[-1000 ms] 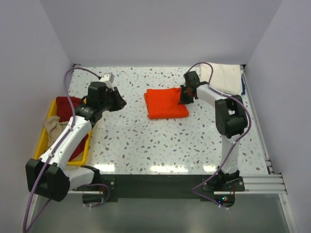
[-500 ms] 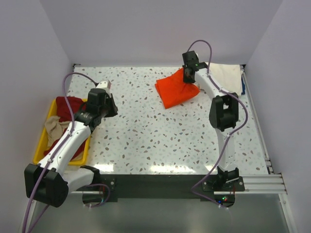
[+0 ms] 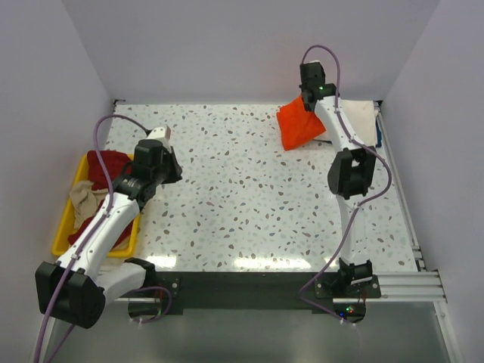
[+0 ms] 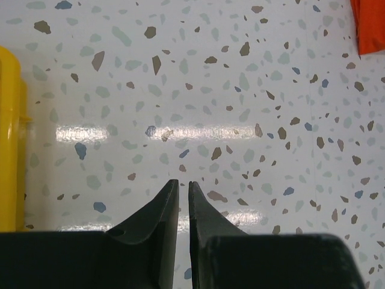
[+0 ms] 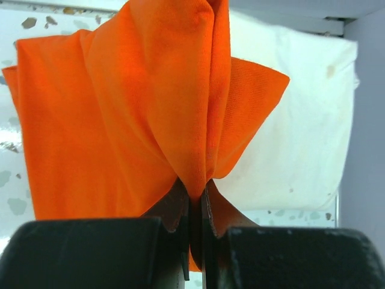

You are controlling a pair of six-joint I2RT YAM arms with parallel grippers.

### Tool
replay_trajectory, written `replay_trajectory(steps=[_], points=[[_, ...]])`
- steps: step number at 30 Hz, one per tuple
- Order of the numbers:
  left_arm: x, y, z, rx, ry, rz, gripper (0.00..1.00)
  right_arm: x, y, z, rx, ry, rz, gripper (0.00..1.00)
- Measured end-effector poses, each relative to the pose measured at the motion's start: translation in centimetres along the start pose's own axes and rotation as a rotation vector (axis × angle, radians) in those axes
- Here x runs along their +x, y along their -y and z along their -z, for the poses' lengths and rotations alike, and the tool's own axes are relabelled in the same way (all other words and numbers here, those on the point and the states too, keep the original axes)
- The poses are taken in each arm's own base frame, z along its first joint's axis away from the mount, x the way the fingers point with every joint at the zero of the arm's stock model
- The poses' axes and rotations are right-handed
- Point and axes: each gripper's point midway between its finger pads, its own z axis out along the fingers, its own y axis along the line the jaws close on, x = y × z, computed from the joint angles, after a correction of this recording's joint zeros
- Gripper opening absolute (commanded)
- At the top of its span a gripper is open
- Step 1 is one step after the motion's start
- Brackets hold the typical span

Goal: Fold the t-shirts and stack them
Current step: Neatly place the folded tshirt to the corner

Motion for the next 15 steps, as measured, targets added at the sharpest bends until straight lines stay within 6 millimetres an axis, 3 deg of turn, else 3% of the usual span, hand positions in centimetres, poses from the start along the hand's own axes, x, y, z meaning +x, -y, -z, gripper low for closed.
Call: replay_trajectory(steps=[6, 15], points=[[0.5, 0.0, -0.1, 0.005, -0.011, -0.001, 0.16, -2.0, 3.0, 0.0, 0.036, 0.052, 0.010, 0.00], [0.4, 0.2, 0.1, 0.017, -0.009, 0.000, 0.16, -2.1, 5.2, -0.7, 0.062, 0.053, 0.015, 0.00]])
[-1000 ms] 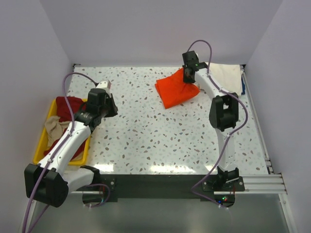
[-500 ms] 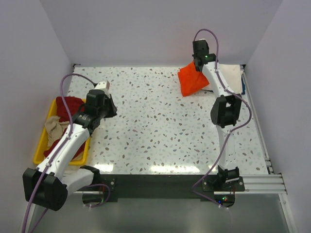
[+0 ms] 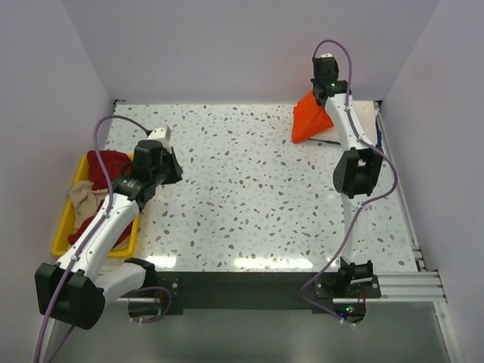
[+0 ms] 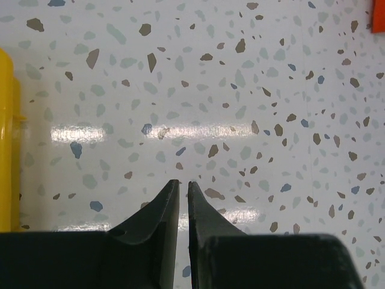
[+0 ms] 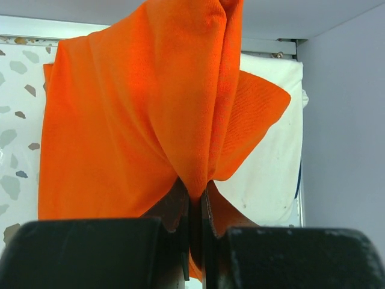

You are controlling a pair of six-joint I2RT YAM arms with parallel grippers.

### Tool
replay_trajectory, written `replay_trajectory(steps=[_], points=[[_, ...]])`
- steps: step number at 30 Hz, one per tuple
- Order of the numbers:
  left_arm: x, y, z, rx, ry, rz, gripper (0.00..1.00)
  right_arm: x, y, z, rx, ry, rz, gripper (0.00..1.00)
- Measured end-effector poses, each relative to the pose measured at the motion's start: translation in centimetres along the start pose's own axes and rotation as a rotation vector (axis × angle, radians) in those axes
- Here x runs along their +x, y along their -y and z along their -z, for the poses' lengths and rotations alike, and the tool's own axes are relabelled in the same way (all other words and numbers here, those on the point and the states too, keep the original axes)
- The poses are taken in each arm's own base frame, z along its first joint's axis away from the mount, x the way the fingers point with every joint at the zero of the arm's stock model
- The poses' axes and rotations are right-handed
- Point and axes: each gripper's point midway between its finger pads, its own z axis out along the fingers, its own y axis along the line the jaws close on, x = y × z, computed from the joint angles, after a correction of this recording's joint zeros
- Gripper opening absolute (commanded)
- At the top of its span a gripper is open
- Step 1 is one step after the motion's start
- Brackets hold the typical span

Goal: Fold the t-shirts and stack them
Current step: Neatly place the folded tshirt to the corner

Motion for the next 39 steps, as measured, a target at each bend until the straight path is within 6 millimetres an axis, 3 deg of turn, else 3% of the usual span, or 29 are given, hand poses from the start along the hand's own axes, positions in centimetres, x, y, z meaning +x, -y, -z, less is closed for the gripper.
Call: replay_trajectory(steps=[9, 22, 31, 35, 36, 38, 39], points=[[0.1, 0.1, 0.0, 0.008, -0.003, 0.000, 0.15, -1.4, 1.5, 1.3, 0.008, 0.035, -0.022, 0.00], [0.6, 0.0, -0.1, 0.009, -0.017, 0.000, 0.15, -3.6, 6.1, 3.6, 0.036, 0.101, -0.093, 0.00], [0.7, 0.1, -0.1, 0.011, -0.019, 0.000, 0.15, -1.3, 6.6, 1.8, 0.032, 0.046, -0.099, 0.00], [0.8, 0.1, -0.2, 0.012, -0.023, -0.001, 0.15, -0.5, 7.7, 0.7, 0.048, 0.032, -0.121, 0.00], [0.8, 0.1, -0.3, 0.011, -0.026, -0.001, 0.15, -0.3, 7.9, 0.4, 0.052, 0.028, -0.126, 0.07], [1.0, 0.0, -0.4, 0.009, -0.031, -0.001, 0.15, 0.1, 8.6, -0.5, 0.063, 0.024, -0.147, 0.33], [1.0, 0.0, -0.5, 0.008, -0.035, -0.001, 0.15, 0.4, 8.8, -1.0, 0.069, 0.019, -0.159, 0.67]])
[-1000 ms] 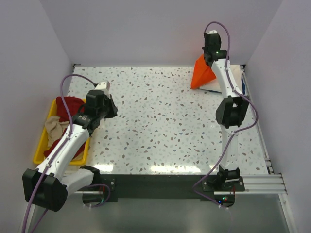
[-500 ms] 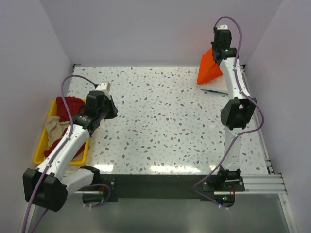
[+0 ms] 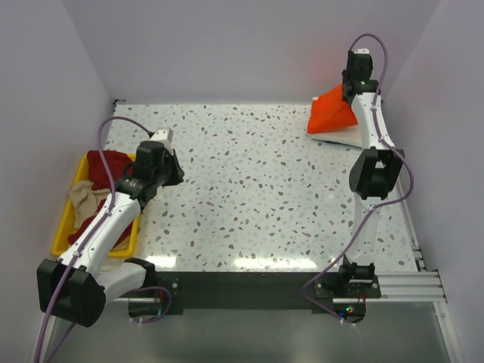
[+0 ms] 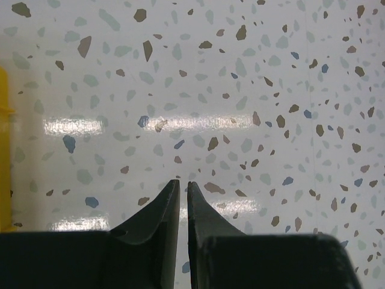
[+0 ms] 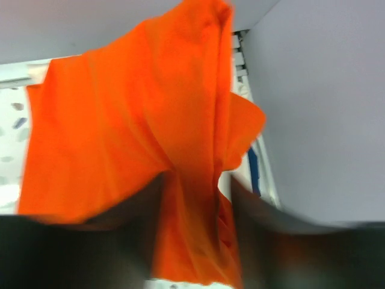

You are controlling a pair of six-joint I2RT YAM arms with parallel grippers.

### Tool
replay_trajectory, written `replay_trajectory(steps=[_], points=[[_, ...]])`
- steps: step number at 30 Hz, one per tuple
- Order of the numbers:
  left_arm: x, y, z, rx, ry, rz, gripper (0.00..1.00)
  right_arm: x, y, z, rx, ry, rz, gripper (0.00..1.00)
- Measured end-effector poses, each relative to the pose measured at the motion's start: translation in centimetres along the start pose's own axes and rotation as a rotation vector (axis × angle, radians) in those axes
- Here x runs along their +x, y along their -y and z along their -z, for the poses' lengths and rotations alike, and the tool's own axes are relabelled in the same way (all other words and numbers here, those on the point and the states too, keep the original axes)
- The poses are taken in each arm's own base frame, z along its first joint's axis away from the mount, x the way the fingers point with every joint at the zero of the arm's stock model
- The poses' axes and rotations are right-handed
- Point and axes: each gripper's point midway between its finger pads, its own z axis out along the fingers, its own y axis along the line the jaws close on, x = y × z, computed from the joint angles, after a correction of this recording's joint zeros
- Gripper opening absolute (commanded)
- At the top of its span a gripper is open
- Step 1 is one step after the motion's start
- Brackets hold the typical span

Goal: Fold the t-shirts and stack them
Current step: Neatly place the folded tshirt to the corner, then reset both grippers

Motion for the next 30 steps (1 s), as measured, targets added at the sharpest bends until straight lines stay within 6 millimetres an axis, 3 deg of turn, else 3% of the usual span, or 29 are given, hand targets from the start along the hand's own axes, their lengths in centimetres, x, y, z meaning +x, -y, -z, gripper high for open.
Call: replay_trajectory(steps=[2, 8, 18, 24, 28, 30], points=[[0.1, 0.0, -0.1, 0.001, -0.006, 0.000, 0.15, 0.6, 0.7, -1.2, 0.018, -0.010, -0.018, 0.98], [0.3, 0.1, -0.3, 0.005, -0.017, 0.000, 0.15, 2.9, 1.6, -3.1, 0.042, -0.057, -0.042, 0.99], [0.4, 0.1, -0.3, 0.008, -0.018, 0.000, 0.16, 3.5, 0.5, -2.1, 0.002, -0.076, -0.097, 0.99], [0.4, 0.1, -0.3, 0.008, -0.018, 0.000, 0.16, 4.7, -0.4, 1.7, -0.070, -0.106, -0.178, 0.99], [0.3, 0.2, -0.3, 0.010, -0.017, 0.000, 0.17, 6.1, -2.0, 6.8, -0.121, -0.107, -0.200, 0.99], [0.3, 0.3, -0.2, 0.017, -0.018, 0.000, 0.17, 7.0, -4.2, 10.3, -0.172, -0.085, -0.196, 0.99]])
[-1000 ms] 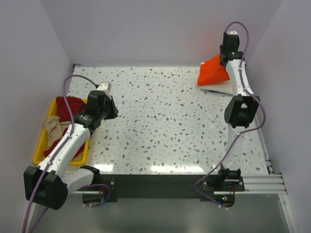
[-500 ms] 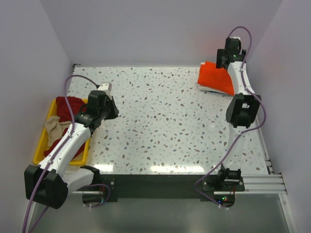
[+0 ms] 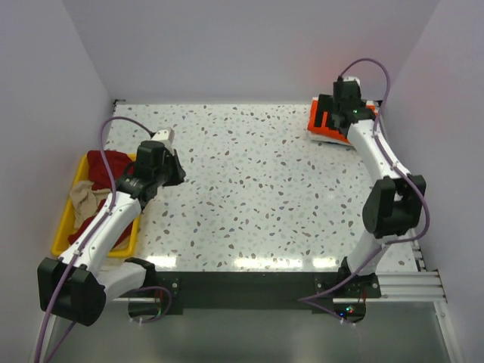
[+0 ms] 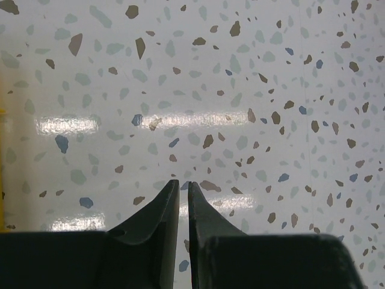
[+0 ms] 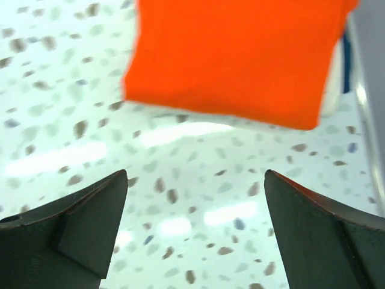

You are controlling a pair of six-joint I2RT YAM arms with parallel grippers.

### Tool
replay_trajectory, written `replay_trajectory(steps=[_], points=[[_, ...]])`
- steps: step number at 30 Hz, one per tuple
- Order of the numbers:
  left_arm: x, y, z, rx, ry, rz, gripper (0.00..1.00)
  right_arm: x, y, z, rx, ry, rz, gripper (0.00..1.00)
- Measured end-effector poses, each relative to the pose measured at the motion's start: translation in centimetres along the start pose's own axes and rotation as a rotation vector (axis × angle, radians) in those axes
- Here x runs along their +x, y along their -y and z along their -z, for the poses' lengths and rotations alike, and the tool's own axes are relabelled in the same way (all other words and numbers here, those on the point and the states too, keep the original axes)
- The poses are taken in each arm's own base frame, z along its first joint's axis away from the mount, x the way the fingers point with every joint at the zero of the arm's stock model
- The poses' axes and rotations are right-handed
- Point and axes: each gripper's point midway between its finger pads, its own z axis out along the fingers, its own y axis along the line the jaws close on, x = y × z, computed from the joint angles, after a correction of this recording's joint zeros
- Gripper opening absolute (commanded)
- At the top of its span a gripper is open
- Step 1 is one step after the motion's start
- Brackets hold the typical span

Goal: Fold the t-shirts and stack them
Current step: Reset both grippers

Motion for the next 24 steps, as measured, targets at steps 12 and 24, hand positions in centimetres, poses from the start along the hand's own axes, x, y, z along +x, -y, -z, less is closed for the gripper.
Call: replay_trajectory(steps=[12, 24], points=[[1.6, 3.8, 0.6, 0.102, -0.031, -0.071, 0.17, 16.1, -11.4, 15.3, -0.465, -0.055, 0.086, 0.99], [4.9, 4.3, 1.7, 0.139, -0.067, -0.116, 0.16, 18.4, -9.7, 20.6, -0.608, -0.080, -0.035, 0.99]])
